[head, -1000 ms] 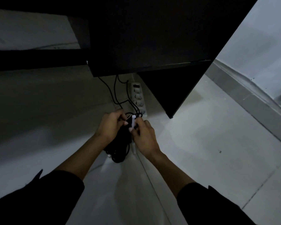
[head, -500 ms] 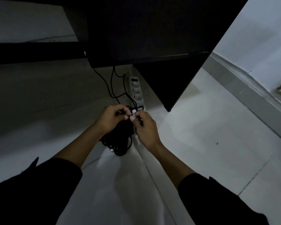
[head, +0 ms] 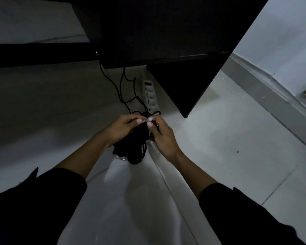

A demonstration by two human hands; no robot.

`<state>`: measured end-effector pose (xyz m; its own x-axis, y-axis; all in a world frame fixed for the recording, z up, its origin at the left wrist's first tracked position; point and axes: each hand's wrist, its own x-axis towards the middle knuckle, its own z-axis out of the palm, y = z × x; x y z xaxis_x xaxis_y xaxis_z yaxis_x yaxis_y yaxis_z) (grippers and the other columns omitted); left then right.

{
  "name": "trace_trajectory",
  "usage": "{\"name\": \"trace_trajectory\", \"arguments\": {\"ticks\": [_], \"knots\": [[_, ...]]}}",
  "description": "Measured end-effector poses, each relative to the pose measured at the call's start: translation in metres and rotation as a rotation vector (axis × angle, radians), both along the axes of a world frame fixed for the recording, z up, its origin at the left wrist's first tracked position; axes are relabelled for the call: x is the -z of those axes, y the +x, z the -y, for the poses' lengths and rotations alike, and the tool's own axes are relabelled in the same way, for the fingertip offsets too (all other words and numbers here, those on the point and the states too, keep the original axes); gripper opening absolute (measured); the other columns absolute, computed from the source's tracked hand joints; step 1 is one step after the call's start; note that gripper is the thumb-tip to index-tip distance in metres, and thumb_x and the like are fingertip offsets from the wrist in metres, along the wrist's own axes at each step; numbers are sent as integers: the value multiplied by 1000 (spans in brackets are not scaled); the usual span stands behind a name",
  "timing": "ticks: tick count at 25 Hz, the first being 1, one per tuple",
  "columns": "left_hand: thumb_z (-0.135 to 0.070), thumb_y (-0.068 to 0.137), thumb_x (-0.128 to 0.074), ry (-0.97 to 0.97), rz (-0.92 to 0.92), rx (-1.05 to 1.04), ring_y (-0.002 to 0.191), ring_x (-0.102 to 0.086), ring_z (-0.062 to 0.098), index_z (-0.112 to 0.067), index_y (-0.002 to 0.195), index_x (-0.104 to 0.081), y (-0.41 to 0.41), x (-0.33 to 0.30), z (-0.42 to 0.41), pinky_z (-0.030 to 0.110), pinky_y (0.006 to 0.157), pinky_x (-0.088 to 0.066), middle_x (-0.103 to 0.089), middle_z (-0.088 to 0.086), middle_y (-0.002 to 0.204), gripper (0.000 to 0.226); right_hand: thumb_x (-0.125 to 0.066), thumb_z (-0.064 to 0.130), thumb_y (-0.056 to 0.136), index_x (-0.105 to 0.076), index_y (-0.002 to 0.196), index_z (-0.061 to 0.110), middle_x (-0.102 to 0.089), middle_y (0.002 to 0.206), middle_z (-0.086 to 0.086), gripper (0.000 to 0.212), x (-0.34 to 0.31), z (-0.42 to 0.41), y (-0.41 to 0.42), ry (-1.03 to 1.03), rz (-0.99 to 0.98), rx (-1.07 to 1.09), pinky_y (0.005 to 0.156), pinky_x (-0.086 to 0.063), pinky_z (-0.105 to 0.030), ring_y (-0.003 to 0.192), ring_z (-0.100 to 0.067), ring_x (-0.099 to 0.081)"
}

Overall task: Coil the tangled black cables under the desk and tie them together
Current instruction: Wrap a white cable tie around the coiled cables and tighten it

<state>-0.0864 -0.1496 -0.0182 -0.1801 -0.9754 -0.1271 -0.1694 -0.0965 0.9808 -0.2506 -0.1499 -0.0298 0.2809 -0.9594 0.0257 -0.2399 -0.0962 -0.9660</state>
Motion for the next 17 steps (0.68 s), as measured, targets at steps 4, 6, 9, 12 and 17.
{"name": "trace_trajectory", "arguments": {"ticks": [4, 6, 9, 12, 17], "knots": [[-12, 98, -49, 12, -42, -78, 83, -58, 10, -10, 95, -59, 0, 2, -1, 22, 77, -47, -61, 2, 89, 11, -49, 36, 96, -60, 94, 45, -60, 104, 10, 14, -2, 0, 2, -73, -55, -23, 90, -51, -55, 106, -21, -59], [-15, 98, -50, 34, -45, -75, 83, -60, 9, -12, 95, -61, 0, 1, 0, 21, 78, -48, -62, 0, 88, 11, -50, 35, 96, -60, 93, 48, -59, 100, 15, 17, -3, 1, 3, -88, -80, -25, 91, -50, -53, 106, -19, -59], [-12, 97, -52, 132, -93, -100, 79, -59, 12, -15, 86, -62, 0, -4, 3, 23, 75, -47, -63, 2, 83, 15, -51, 27, 98, -63, 100, 35, -58, 97, 10, 15, -2, 2, 1, -115, -125, -35, 91, -50, -50, 100, -18, -58], [-3, 95, -49, 204, -120, -124, 74, -56, 11, -15, 78, -59, -1, -11, 5, 15, 63, -47, -59, 3, 79, 22, -51, 22, 99, -65, 106, 22, -56, 96, 3, 16, -1, 4, 1, -132, -185, -60, 90, -51, -40, 96, -16, -57], [-2, 93, -48, 250, -78, -77, 74, -52, 11, -17, 76, -57, 4, -16, 7, 21, 70, -42, -57, 0, 78, 24, -54, 20, 97, -57, 101, 21, -56, 90, 3, 5, -6, 2, 3, -113, -164, -82, 73, -43, -21, 80, -6, -52]]}}
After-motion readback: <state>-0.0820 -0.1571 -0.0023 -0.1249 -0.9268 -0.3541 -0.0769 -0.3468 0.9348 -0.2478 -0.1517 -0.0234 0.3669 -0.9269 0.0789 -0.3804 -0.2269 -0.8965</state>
